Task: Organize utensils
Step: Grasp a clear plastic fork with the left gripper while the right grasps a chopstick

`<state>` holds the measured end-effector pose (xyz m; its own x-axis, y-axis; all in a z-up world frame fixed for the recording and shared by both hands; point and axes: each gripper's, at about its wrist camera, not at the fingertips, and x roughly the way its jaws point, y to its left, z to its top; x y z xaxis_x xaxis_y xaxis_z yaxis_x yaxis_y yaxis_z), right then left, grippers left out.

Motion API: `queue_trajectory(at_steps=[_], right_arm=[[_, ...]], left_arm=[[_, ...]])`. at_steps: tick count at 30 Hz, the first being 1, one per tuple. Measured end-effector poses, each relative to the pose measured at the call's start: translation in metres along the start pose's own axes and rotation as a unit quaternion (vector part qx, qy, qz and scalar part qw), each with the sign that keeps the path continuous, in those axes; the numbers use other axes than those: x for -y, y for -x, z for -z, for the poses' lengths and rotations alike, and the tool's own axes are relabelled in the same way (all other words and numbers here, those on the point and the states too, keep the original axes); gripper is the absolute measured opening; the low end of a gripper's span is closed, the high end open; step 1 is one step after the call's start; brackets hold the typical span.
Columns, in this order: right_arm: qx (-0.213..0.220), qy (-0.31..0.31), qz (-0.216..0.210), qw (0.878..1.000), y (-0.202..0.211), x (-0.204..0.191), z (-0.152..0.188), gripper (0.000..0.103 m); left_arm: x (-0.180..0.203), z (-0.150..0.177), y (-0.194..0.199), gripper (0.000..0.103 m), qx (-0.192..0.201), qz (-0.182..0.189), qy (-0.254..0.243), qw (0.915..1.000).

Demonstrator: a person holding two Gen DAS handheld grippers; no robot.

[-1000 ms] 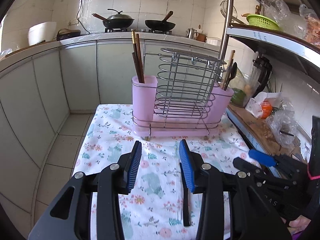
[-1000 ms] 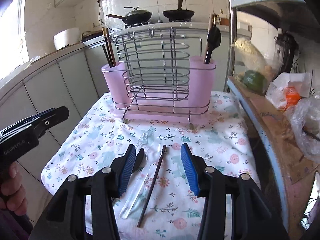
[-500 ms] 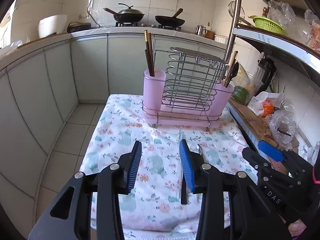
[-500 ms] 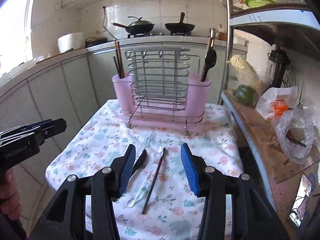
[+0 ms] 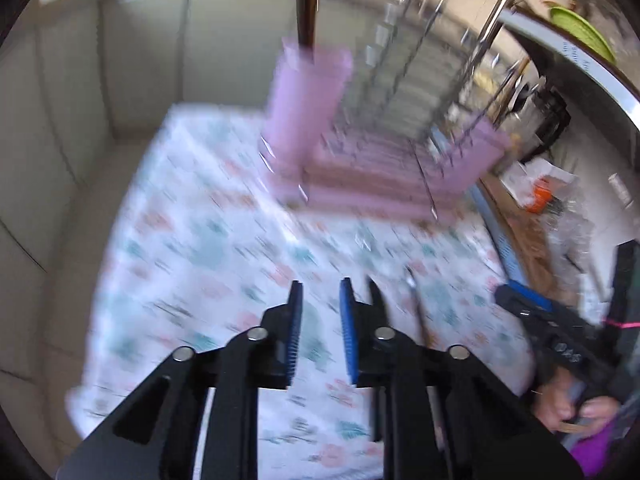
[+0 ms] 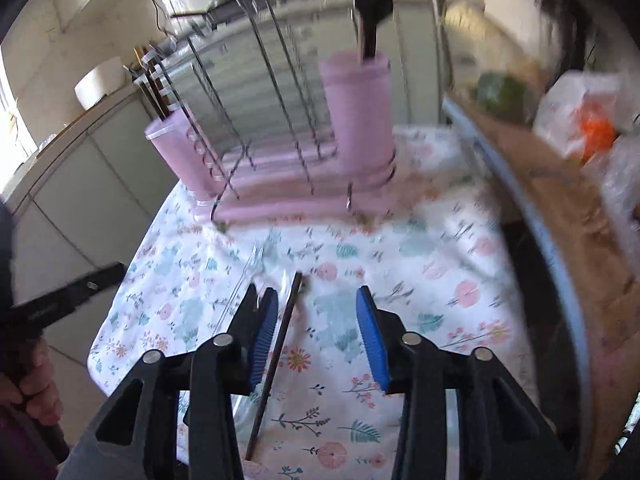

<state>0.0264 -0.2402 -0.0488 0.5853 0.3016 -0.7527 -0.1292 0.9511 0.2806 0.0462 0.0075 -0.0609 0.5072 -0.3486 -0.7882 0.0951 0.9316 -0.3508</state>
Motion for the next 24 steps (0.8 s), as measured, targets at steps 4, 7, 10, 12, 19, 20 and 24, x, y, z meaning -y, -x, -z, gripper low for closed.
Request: queue_trajectory(at_steps=[4, 7, 10, 12, 19, 20, 24], right_arm=[[-0.042, -0.018, -0.027, 0.999, -0.022, 0.01, -0.005, 0.021], [-0.069, -0.041, -0.06, 0.995, -0.037, 0.018, -0.005, 0.02], [-0.087, -0.063, -0.082, 0.991, -0.048, 0.023, -0.004, 0.02], [-0.09, -0.066, -0.082, 0.99, -0.051, 0.026, -0.004, 0.02], [-0.124, -0.077, -0.116, 0.983, -0.066, 0.027, 0.004, 0.02], [-0.126, -0.075, -0.117, 0.982, -0.067, 0.026, 0.005, 0.02], [-0.141, -0.062, -0.113, 0.982, -0.077, 0.013, 0.01, 0.02]], left_arm=[[0.006, -0.008, -0.038, 0.016, -0.078, 0.042, 0.009, 0.9961], [0.018, -0.016, -0.063, 0.016, -0.104, 0.027, -0.008, 0.9942], [0.032, -0.026, -0.084, 0.016, -0.124, 0.003, -0.029, 0.9919], [0.038, -0.026, -0.097, 0.016, -0.138, -0.012, -0.041, 0.9895], [0.027, -0.021, -0.109, 0.004, -0.137, -0.032, -0.011, 0.9899], [0.022, -0.02, -0.106, 0.004, -0.132, -0.031, -0.001, 0.9907], [0.001, -0.016, -0.084, 0.004, -0.115, -0.037, 0.039, 0.992]])
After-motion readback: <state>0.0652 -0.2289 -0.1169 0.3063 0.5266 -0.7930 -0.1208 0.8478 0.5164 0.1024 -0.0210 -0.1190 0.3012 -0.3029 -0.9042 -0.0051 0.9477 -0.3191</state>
